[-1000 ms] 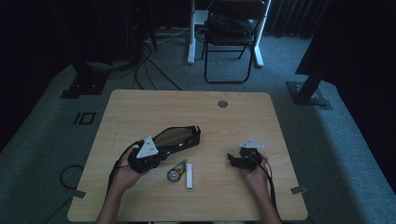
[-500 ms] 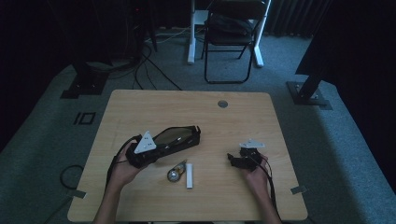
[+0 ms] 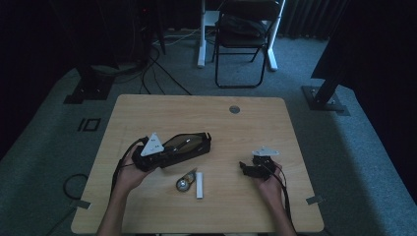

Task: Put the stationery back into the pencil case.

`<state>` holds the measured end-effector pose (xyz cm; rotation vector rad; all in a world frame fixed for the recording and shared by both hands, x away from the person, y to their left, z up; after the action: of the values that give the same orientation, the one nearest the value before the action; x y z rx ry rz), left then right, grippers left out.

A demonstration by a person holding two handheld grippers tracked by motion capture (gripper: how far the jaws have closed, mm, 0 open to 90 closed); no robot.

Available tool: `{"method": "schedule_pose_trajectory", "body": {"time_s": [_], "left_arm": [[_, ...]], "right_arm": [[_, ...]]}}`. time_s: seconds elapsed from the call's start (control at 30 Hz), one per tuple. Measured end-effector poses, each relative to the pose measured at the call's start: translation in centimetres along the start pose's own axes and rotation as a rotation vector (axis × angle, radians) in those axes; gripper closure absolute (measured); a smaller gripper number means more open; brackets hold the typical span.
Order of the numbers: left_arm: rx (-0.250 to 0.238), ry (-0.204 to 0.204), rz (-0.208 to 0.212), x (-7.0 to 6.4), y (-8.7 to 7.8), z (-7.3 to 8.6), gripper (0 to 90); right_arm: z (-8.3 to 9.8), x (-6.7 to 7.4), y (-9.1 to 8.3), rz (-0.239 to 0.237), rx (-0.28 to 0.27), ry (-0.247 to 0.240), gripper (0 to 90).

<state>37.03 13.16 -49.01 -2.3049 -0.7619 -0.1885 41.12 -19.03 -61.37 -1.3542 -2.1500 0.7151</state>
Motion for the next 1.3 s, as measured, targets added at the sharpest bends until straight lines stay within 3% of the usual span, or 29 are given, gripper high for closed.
{"method": "schedule_pose_trajectory", "body": {"time_s": [0.5,1.3], "left_arm": [[-0.011,-0.003,-0.026,1.6,0.2,-0.6,79.4],[-0.011,-0.014,-0.071,2.9,2.6,-0.8,79.4]], "right_arm": [[0.0,0.0,0.0,0.000,0.000,0.001,27.5],[0.0,0.0,0.0,0.000,0.000,0.001,27.4]]}}
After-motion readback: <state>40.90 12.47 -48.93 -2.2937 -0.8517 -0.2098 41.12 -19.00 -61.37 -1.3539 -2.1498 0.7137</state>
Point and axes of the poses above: each handheld gripper's, and its own axes: y roughly forward along the jaws, z roughly out of its underside, x roughly to its left, the point moved 8 cm from there along y, roughly forward along the jaws, and after that the axes turned 10 degrees about y, right-handed, at the moved point
